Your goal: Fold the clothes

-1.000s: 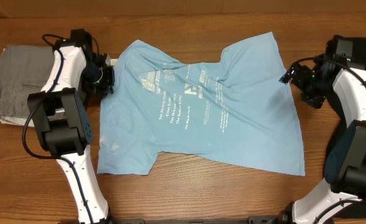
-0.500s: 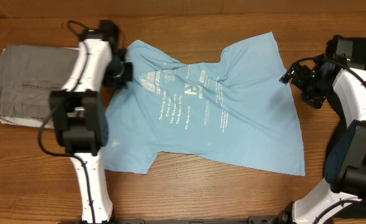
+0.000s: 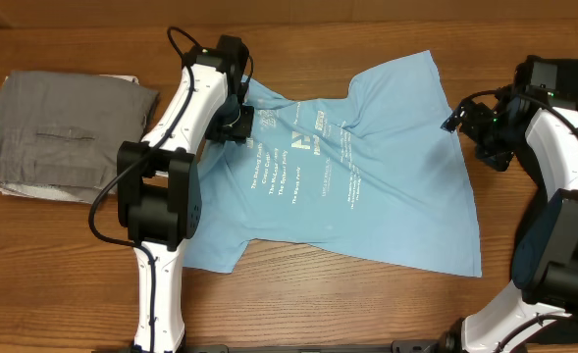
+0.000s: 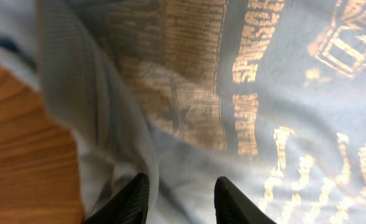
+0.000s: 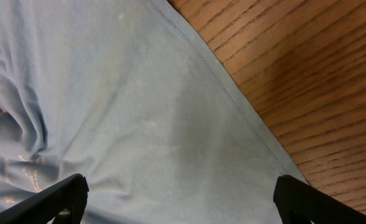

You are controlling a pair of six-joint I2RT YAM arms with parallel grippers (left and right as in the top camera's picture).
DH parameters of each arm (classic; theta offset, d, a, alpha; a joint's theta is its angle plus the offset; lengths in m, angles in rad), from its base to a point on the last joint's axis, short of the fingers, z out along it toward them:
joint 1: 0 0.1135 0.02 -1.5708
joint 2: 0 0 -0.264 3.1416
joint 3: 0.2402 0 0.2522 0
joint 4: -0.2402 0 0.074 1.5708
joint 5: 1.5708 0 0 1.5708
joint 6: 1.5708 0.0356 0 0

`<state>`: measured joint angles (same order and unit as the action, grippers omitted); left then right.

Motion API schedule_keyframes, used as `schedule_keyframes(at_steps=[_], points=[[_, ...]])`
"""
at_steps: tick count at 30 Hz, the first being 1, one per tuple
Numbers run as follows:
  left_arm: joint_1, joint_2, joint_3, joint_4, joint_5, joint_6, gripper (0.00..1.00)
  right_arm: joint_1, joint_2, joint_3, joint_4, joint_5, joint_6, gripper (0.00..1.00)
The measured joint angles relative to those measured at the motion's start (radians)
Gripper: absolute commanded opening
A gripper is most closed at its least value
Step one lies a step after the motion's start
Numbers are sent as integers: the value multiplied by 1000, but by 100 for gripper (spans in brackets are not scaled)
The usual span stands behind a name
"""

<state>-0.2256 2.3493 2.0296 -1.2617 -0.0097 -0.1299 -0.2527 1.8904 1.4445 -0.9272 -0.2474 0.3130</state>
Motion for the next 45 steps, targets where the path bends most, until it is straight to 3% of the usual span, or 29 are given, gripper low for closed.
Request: schedule_keyframes(at_steps=[4, 8, 10, 19, 26, 35, 45], points=[[11, 0, 96, -77, -3, -24, 44, 0, 0, 0, 0, 0, 0, 100], [24, 0, 202, -122, -3, -61, 59, 0, 0, 0, -1, 0, 0, 100], [26, -1, 223, -130, -3, -85, 59, 0, 0, 0, 0, 0, 0, 100], [39, -2, 175, -71, -10, -218, 49, 0, 0, 0, 0, 0, 0, 100], [39, -2, 57, 21, -27, -262, 48, 0, 0, 0, 0, 0, 0, 100], [42, -2, 49, 49, -70, -280, 48, 0, 0, 0, 0, 0, 0, 100], [107, -2, -7, 74, -81, -290, 26, 0, 0, 0, 0, 0, 0, 100]])
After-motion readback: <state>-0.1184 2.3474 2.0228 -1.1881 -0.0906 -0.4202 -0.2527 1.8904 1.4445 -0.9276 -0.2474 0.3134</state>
